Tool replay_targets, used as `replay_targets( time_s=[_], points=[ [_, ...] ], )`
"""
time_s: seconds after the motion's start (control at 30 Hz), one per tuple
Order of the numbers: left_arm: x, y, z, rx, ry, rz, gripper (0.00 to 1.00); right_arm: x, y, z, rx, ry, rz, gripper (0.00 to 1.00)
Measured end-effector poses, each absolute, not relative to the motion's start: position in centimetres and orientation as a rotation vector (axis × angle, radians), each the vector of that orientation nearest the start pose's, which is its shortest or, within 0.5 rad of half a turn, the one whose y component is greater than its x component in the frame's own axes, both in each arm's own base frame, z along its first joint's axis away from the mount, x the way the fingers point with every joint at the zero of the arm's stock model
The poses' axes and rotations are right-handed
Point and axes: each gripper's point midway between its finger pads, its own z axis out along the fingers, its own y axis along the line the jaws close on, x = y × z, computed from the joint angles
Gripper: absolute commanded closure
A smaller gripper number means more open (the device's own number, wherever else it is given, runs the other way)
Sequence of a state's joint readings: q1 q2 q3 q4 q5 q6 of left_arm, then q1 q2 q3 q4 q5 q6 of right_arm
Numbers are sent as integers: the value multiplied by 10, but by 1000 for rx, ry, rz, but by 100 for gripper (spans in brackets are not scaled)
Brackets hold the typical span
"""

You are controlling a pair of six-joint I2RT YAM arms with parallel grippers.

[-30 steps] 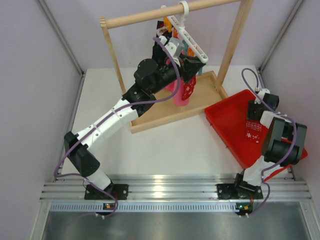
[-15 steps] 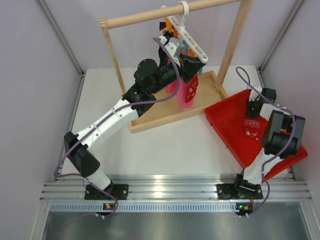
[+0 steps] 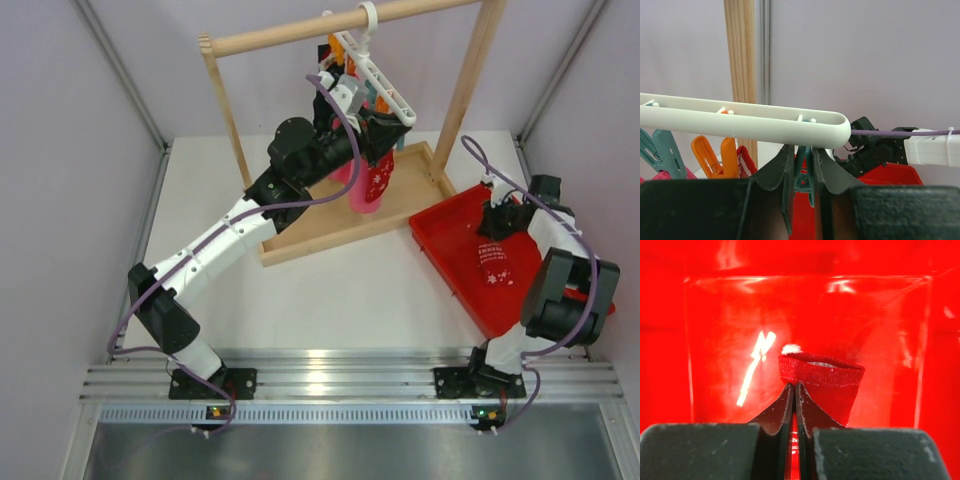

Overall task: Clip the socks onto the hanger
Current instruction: Pick up the sock from the bin.

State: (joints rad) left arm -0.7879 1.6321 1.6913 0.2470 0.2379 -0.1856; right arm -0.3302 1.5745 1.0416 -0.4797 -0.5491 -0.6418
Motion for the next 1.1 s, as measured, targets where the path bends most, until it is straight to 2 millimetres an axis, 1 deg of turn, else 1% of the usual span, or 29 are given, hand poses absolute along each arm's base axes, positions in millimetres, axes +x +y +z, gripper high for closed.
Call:
replay_targets(
  time_s=[0.07,0.1,0.13,0.17,0.23,0.27,0.37,0.5,0.7,0.77,0.9,0.93,1.0,1.03,1.1],
  points=[
    [333,-404,486,597,1197,-982,100,357,-46,84,-604,2344,306,98],
    [333,-404,486,597,1197,-983,100,354,-44,80,-620,2356,325,98],
    [333,-404,486,598,1196,-983,100,351,-43,77,-627,2368,339,96],
    [333,-404,486,598,1196,-983,100,348,-42,73,-633,2380,353,89],
    [332,-404,486,600,1195,-984,100,344,-39,69,-644,2397,369,71],
    [332,-404,485,601,1196,-985,100,344,-39,69,-648,2398,367,56],
    [332,-404,485,601,1196,-985,100,345,-36,69,-661,2403,355,41],
    [332,-404,486,601,1195,-985,100,351,-39,69,-636,2412,302,45],
    [332,-404,486,601,1195,-985,100,360,-58,63,-567,2449,168,45],
    [332,-404,486,601,1195,-985,100,358,-60,54,-557,2478,153,45],
    [332,-404,486,601,1195,-985,100,353,-59,30,-556,2548,172,47],
    [332,-404,486,601,1195,-986,100,353,-60,25,-559,2558,172,52],
    [332,-404,486,599,1197,-988,100,358,-61,27,-561,2542,159,63],
    [332,-404,486,599,1196,-988,100,358,-61,26,-561,2543,161,75],
    [332,-404,486,599,1196,-990,100,358,-60,26,-570,2538,170,89]
  ],
)
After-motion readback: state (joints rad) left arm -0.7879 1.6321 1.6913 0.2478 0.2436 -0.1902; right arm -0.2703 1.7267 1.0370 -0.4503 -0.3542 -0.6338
